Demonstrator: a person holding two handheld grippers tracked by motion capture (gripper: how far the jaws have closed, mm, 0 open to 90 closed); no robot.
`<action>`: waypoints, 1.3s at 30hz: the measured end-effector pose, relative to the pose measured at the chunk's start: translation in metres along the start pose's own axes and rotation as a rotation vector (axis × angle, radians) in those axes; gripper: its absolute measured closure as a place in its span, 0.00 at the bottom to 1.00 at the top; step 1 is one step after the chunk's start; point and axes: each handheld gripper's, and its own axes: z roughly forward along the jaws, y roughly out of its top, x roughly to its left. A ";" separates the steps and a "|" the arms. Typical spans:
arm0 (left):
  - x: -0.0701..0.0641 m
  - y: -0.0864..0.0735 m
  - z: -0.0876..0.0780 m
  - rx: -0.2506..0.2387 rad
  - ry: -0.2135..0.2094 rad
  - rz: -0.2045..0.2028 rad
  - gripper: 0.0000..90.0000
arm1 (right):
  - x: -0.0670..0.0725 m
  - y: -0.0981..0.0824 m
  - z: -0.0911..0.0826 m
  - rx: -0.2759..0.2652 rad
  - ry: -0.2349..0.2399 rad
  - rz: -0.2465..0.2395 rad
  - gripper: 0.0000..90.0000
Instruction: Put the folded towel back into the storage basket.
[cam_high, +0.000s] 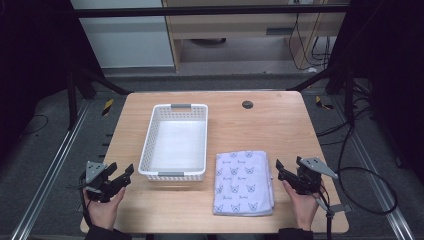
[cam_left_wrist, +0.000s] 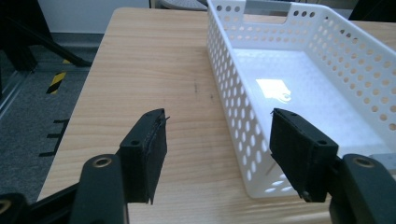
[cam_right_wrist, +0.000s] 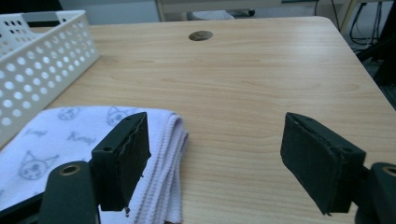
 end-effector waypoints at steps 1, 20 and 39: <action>-0.003 0.002 0.000 -0.007 -0.003 0.006 0.40 | 0.001 0.002 0.000 -0.005 0.010 -0.004 0.27; -0.084 0.075 0.005 -0.110 -0.188 0.043 0.36 | 0.013 0.016 0.001 0.020 0.067 -0.057 0.26; -0.149 0.064 0.015 -0.055 -0.298 0.118 0.39 | 0.006 0.022 0.004 0.020 0.104 -0.048 0.27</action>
